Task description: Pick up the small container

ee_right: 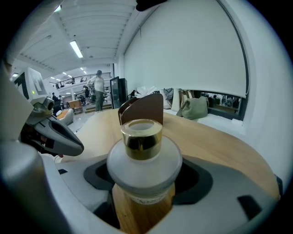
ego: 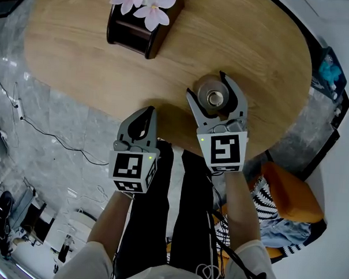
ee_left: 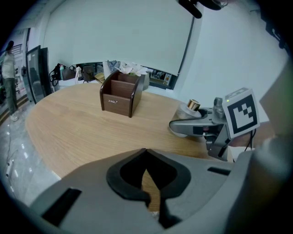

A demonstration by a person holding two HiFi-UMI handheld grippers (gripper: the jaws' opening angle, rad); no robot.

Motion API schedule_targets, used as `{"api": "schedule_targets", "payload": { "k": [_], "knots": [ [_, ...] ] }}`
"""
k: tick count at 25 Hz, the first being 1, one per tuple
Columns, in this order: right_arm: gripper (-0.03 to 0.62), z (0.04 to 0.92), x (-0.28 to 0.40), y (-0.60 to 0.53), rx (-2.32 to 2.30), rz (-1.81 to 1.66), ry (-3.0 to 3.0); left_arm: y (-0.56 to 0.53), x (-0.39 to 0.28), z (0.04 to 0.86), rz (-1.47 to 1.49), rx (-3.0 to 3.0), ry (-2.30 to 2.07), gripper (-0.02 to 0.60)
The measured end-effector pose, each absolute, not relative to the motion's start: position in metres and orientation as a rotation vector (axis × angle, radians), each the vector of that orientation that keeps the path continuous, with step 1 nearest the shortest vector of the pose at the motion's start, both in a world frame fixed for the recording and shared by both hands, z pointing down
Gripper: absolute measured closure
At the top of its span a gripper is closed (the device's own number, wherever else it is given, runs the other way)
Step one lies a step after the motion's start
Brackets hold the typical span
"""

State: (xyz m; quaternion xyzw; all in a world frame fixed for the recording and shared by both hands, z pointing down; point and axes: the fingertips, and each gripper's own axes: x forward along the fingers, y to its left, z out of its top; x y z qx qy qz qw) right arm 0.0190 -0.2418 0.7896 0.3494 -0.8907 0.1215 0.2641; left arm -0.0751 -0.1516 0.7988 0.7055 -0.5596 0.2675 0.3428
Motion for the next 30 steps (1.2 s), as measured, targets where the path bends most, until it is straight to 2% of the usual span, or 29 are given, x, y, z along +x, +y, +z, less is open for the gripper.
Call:
{"api": "schedule_targets", "payload": {
  "k": [15,30],
  "knots": [
    [0.254,0.751,0.030,-0.223,1.007,0.358,-2.403,-0.151,-0.078,0.766,0.648,1.865,-1.509,0.574],
    [0.255,0.594,0.053,-0.219,1.259,0.459,-2.396,-0.169,-0.071,0.642,0.554,1.951,-1.550,0.574]
  ]
}}
